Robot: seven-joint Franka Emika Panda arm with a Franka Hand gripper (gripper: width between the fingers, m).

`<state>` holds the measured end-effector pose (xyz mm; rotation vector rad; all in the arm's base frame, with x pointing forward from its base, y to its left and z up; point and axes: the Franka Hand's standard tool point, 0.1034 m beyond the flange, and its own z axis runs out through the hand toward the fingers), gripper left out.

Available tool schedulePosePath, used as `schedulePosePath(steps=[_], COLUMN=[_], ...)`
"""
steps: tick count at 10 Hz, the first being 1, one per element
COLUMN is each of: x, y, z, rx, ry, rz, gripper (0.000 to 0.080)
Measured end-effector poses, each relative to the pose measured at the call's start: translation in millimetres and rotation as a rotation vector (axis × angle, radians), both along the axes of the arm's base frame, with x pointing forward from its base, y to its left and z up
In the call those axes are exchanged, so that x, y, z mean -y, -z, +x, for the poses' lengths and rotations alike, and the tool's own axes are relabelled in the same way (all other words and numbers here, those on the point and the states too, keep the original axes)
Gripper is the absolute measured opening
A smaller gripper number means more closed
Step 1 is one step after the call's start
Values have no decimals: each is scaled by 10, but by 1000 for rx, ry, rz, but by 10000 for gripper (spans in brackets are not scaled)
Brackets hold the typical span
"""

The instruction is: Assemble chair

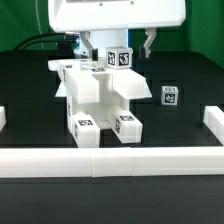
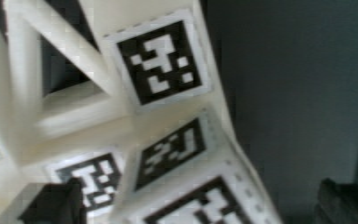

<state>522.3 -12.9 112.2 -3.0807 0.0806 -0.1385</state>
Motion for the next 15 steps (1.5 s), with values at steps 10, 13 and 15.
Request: schedulePosePath(steps=[10,13,15], x=[16,14,14], y=[24,24,24], z=[-17,-17,-17], rx=[14,12,6], ry=[-361,-293,-148], rz=[-67,-59,-46], gripper=[357,270,270])
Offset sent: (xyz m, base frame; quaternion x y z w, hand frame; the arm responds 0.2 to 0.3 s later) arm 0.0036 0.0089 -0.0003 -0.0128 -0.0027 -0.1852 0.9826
